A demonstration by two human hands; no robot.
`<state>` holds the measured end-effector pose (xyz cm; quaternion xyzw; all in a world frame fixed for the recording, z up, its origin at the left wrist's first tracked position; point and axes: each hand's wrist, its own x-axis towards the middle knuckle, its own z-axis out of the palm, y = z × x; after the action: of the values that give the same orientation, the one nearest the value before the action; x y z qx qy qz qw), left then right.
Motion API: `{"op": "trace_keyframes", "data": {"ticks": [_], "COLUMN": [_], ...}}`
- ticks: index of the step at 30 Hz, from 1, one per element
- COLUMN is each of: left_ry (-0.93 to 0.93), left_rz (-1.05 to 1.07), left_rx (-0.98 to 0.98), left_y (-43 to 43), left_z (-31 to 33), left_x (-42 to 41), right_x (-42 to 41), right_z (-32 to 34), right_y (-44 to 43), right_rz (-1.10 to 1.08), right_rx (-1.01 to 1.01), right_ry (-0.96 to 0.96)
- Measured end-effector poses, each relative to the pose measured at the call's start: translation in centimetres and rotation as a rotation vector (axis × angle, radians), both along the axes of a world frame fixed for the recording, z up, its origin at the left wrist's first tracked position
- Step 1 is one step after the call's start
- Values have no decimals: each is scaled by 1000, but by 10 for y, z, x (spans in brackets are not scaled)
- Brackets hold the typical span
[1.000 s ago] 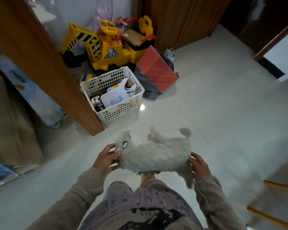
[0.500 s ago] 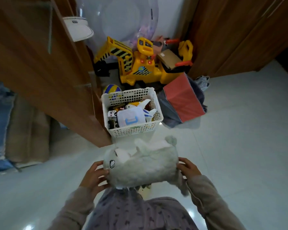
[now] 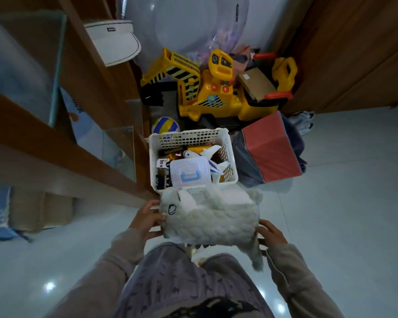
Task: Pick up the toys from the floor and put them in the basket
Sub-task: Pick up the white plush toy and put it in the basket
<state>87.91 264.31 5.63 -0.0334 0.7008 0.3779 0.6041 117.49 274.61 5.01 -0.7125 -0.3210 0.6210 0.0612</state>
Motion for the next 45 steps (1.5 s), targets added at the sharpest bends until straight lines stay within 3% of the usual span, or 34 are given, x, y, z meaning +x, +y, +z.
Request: {"op": "trace_keyframes", "data": {"ticks": [5, 11, 18, 24, 31, 36, 39, 42, 45], "left_ry": [15, 0, 10, 86, 269, 595, 693, 637, 396], "left_rz": [-25, -33, 125, 188, -10, -292, -380, -386, -167], "left_rx": [-43, -178, -349, -369, -403, -526, -488, -409, -315], "left_y": [50, 91, 139, 167, 177, 178, 178, 174, 168], "left_z": [-19, -75, -199, -325, -438, -464, -460, -454, -448], "left_x": [-27, -48, -70, -108, -150, -152, -140, -136, -143], "right_x": [-30, -63, -114, -172, -216, -221, -227, -235, -241], "right_z": [-13, -69, -198, -321, -416, -446, -453, -457, -459], "right_y": [48, 90, 163, 216, 229, 215, 216, 222, 227], "right_rz": [-72, 25, 264, 431, 389, 528, 603, 658, 635], "right_rx": [-142, -242, -245, -179, -291, -271, -237, -150, -82], "right_ry": [-6, -89, -190, -139, -106, -178, -213, -274, -276]}}
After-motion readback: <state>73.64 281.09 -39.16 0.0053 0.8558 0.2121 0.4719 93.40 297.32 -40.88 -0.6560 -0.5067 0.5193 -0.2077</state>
